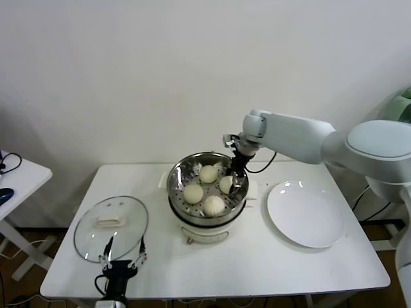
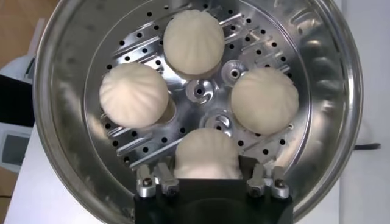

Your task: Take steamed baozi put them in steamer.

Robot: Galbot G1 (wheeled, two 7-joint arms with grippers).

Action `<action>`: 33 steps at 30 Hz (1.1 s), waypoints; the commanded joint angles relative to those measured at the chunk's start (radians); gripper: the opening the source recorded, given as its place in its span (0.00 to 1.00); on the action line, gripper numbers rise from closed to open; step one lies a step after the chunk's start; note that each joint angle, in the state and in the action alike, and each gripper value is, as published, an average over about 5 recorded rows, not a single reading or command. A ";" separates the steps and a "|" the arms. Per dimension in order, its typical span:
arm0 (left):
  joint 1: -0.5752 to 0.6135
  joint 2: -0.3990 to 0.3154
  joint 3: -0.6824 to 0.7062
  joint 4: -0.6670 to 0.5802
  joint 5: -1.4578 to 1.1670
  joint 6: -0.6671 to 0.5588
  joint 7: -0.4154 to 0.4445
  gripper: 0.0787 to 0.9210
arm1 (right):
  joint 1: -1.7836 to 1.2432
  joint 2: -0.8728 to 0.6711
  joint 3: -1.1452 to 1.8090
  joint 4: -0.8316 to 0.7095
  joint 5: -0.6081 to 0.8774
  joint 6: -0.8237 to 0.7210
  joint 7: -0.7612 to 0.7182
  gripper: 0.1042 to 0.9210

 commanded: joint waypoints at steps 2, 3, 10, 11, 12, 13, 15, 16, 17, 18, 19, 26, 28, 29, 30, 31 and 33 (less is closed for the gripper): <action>-0.002 0.001 0.002 0.005 0.000 -0.001 0.000 0.88 | 0.014 -0.007 0.012 0.011 0.011 0.001 -0.003 0.80; -0.003 0.001 0.002 0.006 0.000 -0.001 0.000 0.88 | 0.021 -0.009 0.011 0.014 0.013 0.000 -0.006 0.82; -0.009 0.004 0.002 0.004 -0.001 0.001 0.000 0.88 | 0.073 -0.040 0.047 0.031 0.019 0.006 -0.011 0.88; -0.010 0.004 0.002 0.004 -0.001 0.002 0.000 0.88 | 0.083 -0.048 0.059 0.033 0.020 0.008 -0.010 0.88; -0.012 0.004 0.001 0.004 -0.001 0.002 0.000 0.88 | 0.093 -0.059 0.071 0.036 0.024 0.010 -0.008 0.88; -0.015 0.004 0.001 0.003 -0.002 0.004 0.000 0.88 | 0.107 -0.071 0.081 0.041 0.033 0.011 -0.003 0.88; -0.020 0.004 -0.002 0.002 -0.003 0.007 0.000 0.88 | 0.133 -0.104 0.104 0.061 0.042 0.016 0.004 0.88; -0.024 0.005 -0.004 0.001 -0.004 0.008 0.000 0.88 | 0.148 -0.128 0.117 0.077 0.048 0.018 0.009 0.88; -0.027 0.005 -0.006 0.000 -0.004 0.010 0.000 0.88 | 0.162 -0.153 0.133 0.094 0.049 0.019 0.013 0.88; -0.030 0.006 -0.008 0.000 -0.005 0.011 -0.001 0.88 | 0.171 -0.181 0.152 0.111 0.047 0.018 0.017 0.88; -0.033 0.005 -0.011 -0.001 -0.006 0.011 -0.001 0.88 | 0.180 -0.209 0.169 0.131 0.047 0.014 0.025 0.88; -0.063 -0.002 -0.029 -0.017 -0.017 0.015 -0.002 0.88 | 0.145 -0.472 0.301 0.365 -0.030 -0.048 0.153 0.88; -0.074 -0.001 -0.036 -0.022 -0.021 0.014 0.000 0.88 | 0.097 -0.557 0.363 0.434 -0.056 -0.059 0.222 0.88; -0.079 -0.001 -0.039 -0.024 -0.024 0.014 0.001 0.88 | 0.058 -0.599 0.412 0.462 -0.069 -0.067 0.250 0.88; -0.083 0.000 -0.041 -0.026 -0.027 0.013 0.003 0.88 | 0.012 -0.642 0.469 0.491 -0.083 -0.073 0.275 0.88; -0.087 0.000 -0.043 -0.027 -0.029 0.012 0.007 0.88 | -0.039 -0.677 0.527 0.516 -0.098 -0.077 0.298 0.88; -0.092 -0.001 -0.043 -0.031 -0.027 0.007 0.019 0.88 | -0.151 -0.747 0.644 0.562 -0.132 -0.077 0.336 0.88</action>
